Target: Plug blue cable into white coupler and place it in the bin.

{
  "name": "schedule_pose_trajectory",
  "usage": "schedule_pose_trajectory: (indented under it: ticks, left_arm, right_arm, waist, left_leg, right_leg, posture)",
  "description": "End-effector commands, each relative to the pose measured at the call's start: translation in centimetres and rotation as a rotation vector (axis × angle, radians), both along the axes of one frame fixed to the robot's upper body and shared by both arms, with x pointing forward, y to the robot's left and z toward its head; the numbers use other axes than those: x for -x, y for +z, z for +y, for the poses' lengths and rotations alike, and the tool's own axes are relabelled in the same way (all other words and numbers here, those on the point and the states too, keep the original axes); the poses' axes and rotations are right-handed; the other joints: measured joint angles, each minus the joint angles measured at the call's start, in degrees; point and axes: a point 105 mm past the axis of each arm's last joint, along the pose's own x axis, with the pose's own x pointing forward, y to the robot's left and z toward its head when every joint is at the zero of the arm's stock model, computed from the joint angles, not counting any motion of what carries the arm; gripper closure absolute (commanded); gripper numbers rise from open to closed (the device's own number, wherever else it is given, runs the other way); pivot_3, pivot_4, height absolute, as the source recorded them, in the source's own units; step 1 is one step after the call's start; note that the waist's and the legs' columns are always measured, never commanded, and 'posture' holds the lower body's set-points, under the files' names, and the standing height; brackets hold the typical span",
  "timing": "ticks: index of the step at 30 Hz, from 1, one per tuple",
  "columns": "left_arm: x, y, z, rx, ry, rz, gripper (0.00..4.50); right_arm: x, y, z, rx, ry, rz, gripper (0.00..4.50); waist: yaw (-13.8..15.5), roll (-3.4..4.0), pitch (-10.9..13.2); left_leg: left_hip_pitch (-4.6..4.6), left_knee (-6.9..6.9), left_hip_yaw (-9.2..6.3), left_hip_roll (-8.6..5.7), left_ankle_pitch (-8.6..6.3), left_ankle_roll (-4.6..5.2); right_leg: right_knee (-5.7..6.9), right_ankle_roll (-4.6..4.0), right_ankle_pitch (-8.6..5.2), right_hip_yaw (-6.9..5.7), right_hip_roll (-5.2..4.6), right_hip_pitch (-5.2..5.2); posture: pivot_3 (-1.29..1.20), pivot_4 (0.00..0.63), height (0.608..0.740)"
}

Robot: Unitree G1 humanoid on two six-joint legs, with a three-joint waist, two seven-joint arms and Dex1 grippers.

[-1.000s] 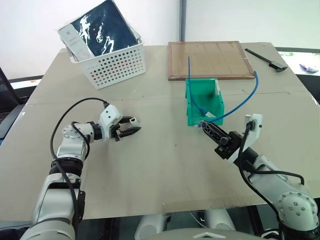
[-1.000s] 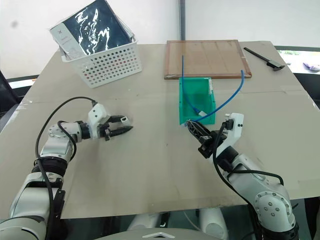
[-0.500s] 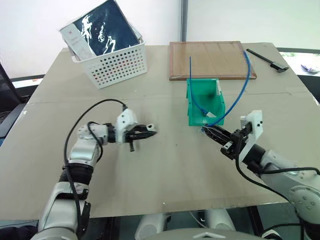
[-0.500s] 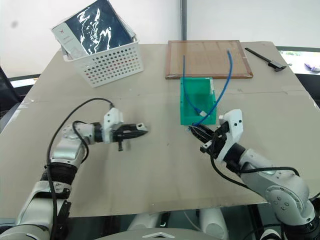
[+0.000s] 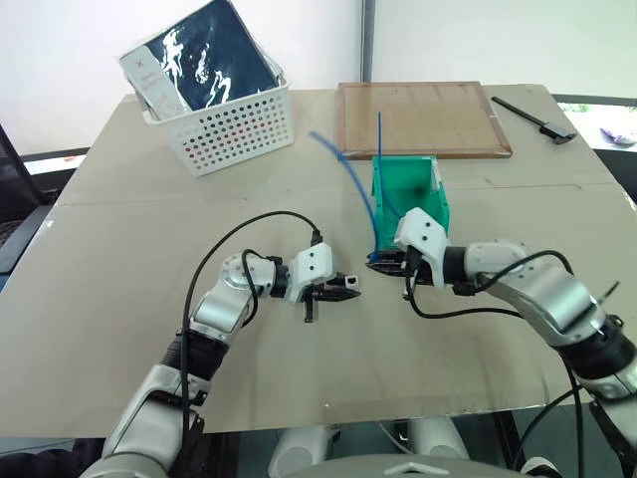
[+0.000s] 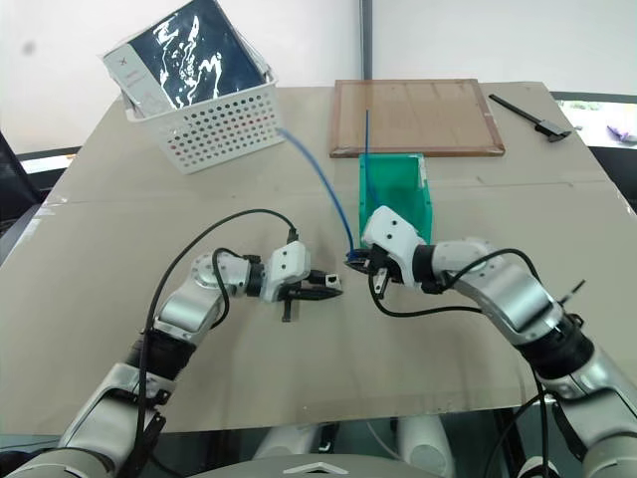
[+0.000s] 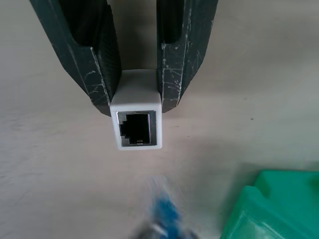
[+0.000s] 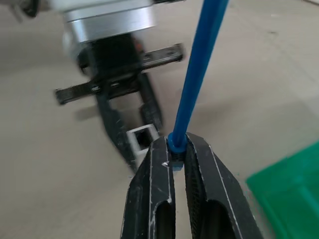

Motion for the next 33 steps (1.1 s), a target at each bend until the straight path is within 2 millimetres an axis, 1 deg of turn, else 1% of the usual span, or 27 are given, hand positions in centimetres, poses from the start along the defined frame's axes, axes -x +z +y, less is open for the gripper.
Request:
schedule_pose_trajectory:
  ticks: [1,4,8,14,18,20,23,29,33]
  left_arm:
    - [-0.6,-0.3,0.5,-0.021,0.023,-0.01,4.1]
    - [-0.6,-0.4,0.6,-0.03,0.017,-0.013,4.1]
    - [-0.5,-0.4,0.6,-0.028,0.008,-0.013,4.1]
    - [-0.3,-0.5,0.5,-0.027,-0.014,-0.009,4.1]
    - [-0.3,-0.4,0.4,-0.026,-0.024,-0.007,4.1]
    - [-0.3,-0.4,0.4,-0.027,-0.028,-0.008,4.1]
    - [-0.3,-0.3,0.3,-0.026,-0.032,-0.009,4.1]
    - [-0.3,-0.3,0.4,-0.024,-0.028,-0.01,4.1]
    - [-0.3,-0.3,0.4,-0.021,-0.026,-0.01,4.1]
  right_arm:
    - [0.2,1.4,0.5,-0.031,0.059,-0.034,4.5]
    - [0.6,2.2,1.0,-0.075,0.092,-0.01,4.5]
    - [0.7,3.1,1.6,-0.124,0.102,0.006,4.5]
    - [0.0,3.3,1.8,-0.129,0.096,0.007,4.5]
    - [-0.6,1.9,2.2,-0.102,0.086,0.02,4.5]
    - [-0.9,0.5,2.1,-0.059,0.077,0.03,4.5]
    - [-1.0,-0.9,1.8,-0.011,0.084,0.049,4.5]
    - [-0.7,-2.1,1.5,0.032,0.107,0.071,4.5]
    - [-0.5,-2.2,1.3,0.072,0.132,0.073,4.5]
  waist:
    - [-0.11,0.0,0.0]
    - [-0.15,0.0,0.0]
    - [-0.16,0.0,0.0]
    - [-0.19,0.0,0.0]
    - [-0.22,0.0,0.0]
    - [-0.25,0.01,0.0]
    - [-0.26,0.01,-0.02]
    - [-0.26,0.02,-0.04]
    - [-0.27,0.02,-0.06]
  left_leg:
    - [0.0,0.0,0.0,0.0,0.0,0.0]
    - [0.01,0.0,-0.05,0.01,0.0,0.0]
    - [0.02,0.0,-0.06,0.01,0.0,0.0]
    - [0.02,0.0,-0.06,0.01,0.0,-0.01]
    - [0.02,0.0,-0.06,0.0,0.0,-0.01]
    - [0.03,0.0,-0.05,0.0,0.0,-0.01]
    - [0.03,0.0,-0.04,0.0,0.01,-0.02]
    - [0.09,0.0,-0.04,0.0,0.01,-0.02]
    - [0.11,0.0,-0.03,0.0,0.01,-0.02]
  right_leg:
    - [0.0,0.0,0.0,0.0,-0.01,0.0]
    - [0.05,0.0,0.0,-0.03,0.01,-0.01]
    - [0.06,0.0,0.0,-0.03,0.01,-0.01]
    - [0.06,-0.01,0.01,-0.03,0.01,-0.01]
    - [0.06,-0.01,0.01,-0.04,0.01,-0.01]
    - [0.07,-0.01,0.01,-0.03,0.02,-0.02]
    - [0.08,-0.01,0.01,-0.02,0.01,-0.03]
    - [0.12,-0.01,0.01,-0.02,0.02,0.0]
    - [0.13,-0.01,0.01,-0.01,0.02,0.02]
  posture:
    - [0.0,0.15,0.74]
    - [0.0,0.15,0.74]
    - [0.0,0.15,0.74]
    - [0.0,0.15,0.74]
    - [0.0,0.15,0.74]
    - [0.0,0.15,0.74]
    - [0.0,0.15,0.74]
    - [0.0,0.15,0.74]
    - [0.0,0.15,0.74]
